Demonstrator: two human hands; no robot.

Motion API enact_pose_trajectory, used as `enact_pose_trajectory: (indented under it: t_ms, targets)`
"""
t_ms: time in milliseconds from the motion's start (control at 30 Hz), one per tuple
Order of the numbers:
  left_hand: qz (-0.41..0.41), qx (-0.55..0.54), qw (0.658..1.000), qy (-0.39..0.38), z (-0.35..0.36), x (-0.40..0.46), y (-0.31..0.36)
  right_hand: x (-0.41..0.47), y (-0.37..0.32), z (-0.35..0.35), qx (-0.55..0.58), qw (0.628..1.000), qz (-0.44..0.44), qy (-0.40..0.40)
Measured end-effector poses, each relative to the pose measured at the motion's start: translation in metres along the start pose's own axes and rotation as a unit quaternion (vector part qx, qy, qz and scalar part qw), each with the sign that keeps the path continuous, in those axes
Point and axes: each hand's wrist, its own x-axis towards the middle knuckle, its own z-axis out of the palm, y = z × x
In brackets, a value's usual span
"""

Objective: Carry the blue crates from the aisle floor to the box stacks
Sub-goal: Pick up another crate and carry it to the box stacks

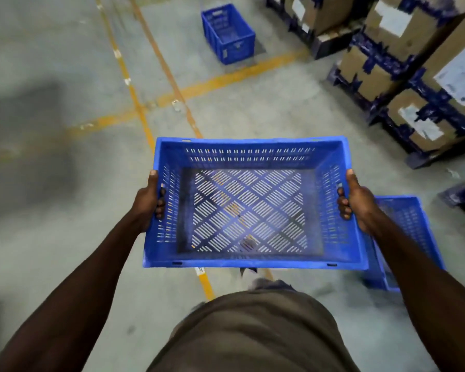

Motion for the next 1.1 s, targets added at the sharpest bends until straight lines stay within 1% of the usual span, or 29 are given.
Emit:
enact_pose_trajectory:
  t_ms: [100,300,467,633,833,933,1100]
  targets:
    - [0.008,-0.018,0.999,0.025,-0.017,0.036,0.04,0.04,-0.051,0.045,-0.004,1.0,-0.008,-0.03]
    - [-0.001,-0.045,0.996,0.075,-0.062,0.114,0.102,0.11,-0.143,0.147,-0.046,0.997,-0.022,-0.054]
    - [-0.014,-0.051,0.993,0.103,-0.11,0.213,0.146,0.174,-0.204,0.255,-0.07,0.995,-0.031,-0.069]
    - [-0.015,-0.055,0.993,0.101,-0.167,0.331,0.203,0.238,-0.27,0.37,-0.08,0.994,-0.042,-0.061]
    - [0.004,-0.055,0.995,0.082,-0.239,0.463,0.316,0.283,-0.373,0.49,-0.07,0.996,-0.045,-0.041]
    - [0.01,-0.056,0.996,0.068,-0.261,0.533,0.373,0.319,-0.418,0.543,-0.059,0.997,-0.045,-0.025]
    - [0.025,-0.034,0.997,0.06,-0.272,0.657,0.451,0.398,-0.476,0.618,-0.048,0.998,-0.039,-0.009]
